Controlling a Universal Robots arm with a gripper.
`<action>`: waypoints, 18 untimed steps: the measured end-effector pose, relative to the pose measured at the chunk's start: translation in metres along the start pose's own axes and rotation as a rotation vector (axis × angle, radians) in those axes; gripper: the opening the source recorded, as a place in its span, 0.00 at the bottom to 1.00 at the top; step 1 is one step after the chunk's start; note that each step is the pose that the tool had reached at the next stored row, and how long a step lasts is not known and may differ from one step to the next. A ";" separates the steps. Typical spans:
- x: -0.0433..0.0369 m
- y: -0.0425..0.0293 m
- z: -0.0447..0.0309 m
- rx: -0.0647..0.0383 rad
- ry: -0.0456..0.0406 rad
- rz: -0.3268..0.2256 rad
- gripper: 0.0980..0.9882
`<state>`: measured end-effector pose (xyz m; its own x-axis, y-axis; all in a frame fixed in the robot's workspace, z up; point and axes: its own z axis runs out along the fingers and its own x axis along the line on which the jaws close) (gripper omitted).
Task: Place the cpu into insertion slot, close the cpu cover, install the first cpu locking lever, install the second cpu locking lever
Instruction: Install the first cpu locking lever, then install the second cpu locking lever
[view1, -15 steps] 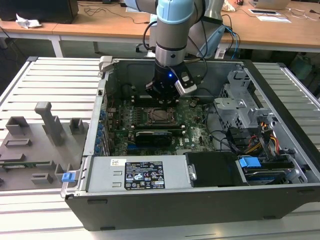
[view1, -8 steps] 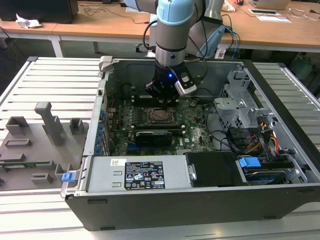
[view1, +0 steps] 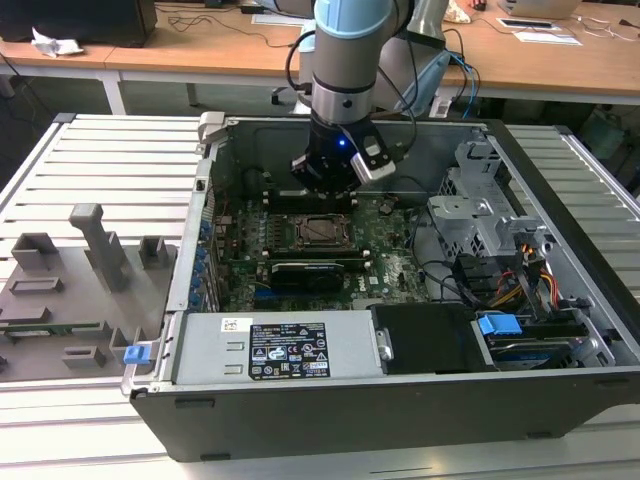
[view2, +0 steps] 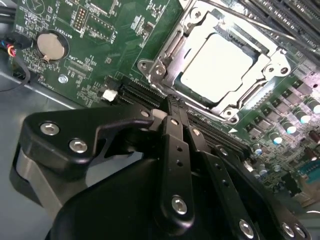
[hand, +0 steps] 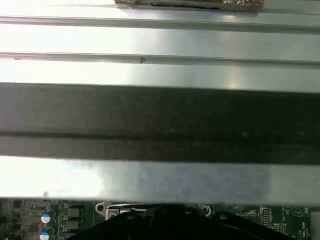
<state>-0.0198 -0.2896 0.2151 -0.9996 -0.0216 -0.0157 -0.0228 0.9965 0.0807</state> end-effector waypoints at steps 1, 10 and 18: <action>0.0000 -0.0005 -0.0001 0.000 0.0001 0.000 0.01; -0.0011 -0.0041 -0.0003 0.000 0.0000 0.000 0.01; -0.0014 -0.0101 -0.0008 0.000 0.0000 0.000 0.01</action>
<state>-0.0182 -0.2997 0.2151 -0.9996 -0.0216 -0.0157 -0.0228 0.9965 0.0807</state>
